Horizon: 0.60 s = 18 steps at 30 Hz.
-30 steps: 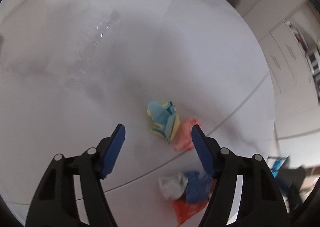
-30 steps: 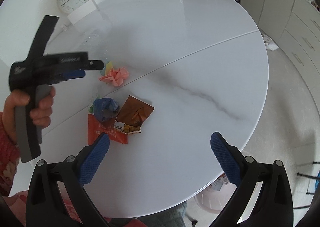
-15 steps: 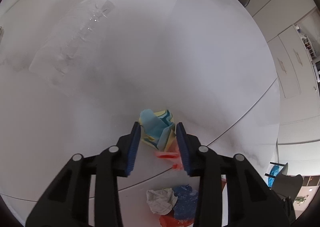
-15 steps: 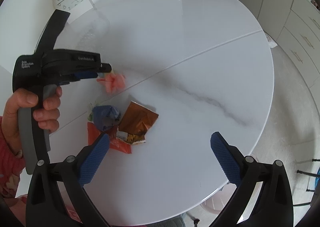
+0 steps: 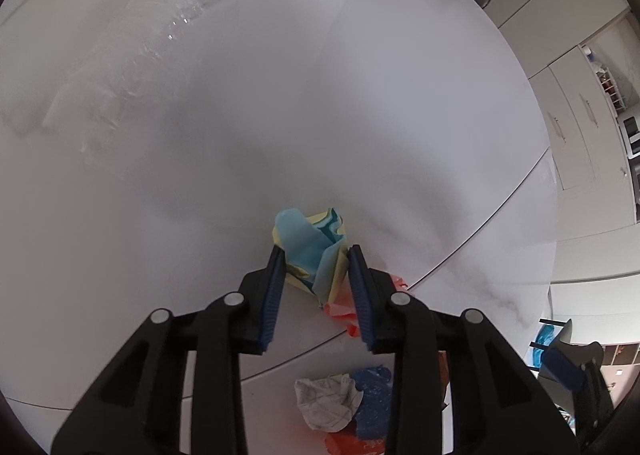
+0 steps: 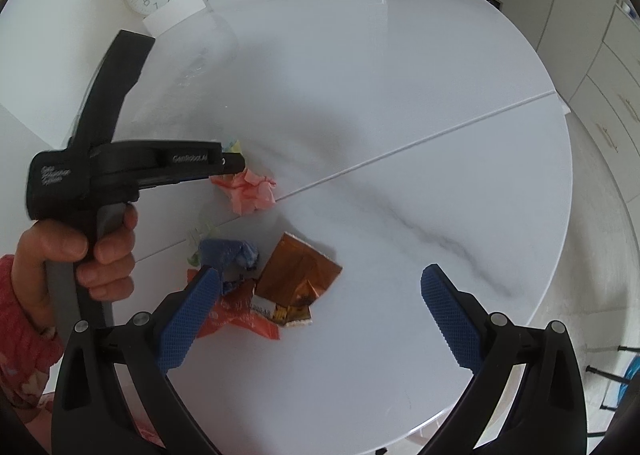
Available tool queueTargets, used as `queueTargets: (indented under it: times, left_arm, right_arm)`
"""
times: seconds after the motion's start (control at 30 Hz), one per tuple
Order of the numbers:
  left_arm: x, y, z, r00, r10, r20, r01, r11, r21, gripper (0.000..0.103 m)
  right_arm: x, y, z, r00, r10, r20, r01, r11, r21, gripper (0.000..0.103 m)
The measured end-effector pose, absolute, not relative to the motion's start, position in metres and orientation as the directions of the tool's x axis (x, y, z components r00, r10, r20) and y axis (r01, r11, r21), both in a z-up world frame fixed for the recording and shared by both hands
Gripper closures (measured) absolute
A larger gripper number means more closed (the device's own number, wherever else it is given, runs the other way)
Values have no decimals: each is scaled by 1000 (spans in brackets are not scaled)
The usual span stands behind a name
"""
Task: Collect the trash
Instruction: 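Grasp the yellow-blue sticky notes with the left gripper while the right grasps the pink crumpled paper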
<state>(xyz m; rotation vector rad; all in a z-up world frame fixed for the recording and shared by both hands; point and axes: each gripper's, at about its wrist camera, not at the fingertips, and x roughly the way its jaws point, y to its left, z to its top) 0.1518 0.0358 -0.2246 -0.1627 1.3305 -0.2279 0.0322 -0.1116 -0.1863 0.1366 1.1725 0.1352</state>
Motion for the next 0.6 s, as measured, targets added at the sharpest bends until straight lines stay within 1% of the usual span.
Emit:
queueTargets:
  times: [0.03, 0.07, 0.13, 0.3, 0.43, 0.53, 0.6]
  left_arm:
    - [154, 28, -222, 230, -249, -941, 79, 968, -236, 72]
    - [152, 29, -216, 248, -244, -937, 92, 969, -228, 72]
    - [144, 38, -204, 279, -242, -929, 112, 969, -218, 72]
    - [132, 56, -172, 332, -218, -918, 132, 974, -183, 72]
    - [125, 76, -159, 329, -187, -926, 94, 982, -165, 72]
    - [120, 83, -156, 331, -152, -931, 74, 988, -135, 72]
    - [119, 90, -157, 334, -134, -933, 68, 991, -118, 72]
  right_arm:
    - [37, -109, -187, 384, 178, -906, -44, 984, 174, 3]
    - [43, -107, -187, 383, 182, -906, -56, 983, 174, 7]
    - [55, -101, -191, 374, 190, -908, -78, 982, 173, 10]
    - [94, -75, -206, 344, 205, -916, -160, 974, 158, 11]
    - [115, -52, -223, 301, 197, -933, -227, 965, 131, 11]
    - [120, -39, -234, 272, 174, -946, -266, 959, 100, 20]
    - [120, -34, -238, 259, 155, -953, -283, 956, 79, 29]
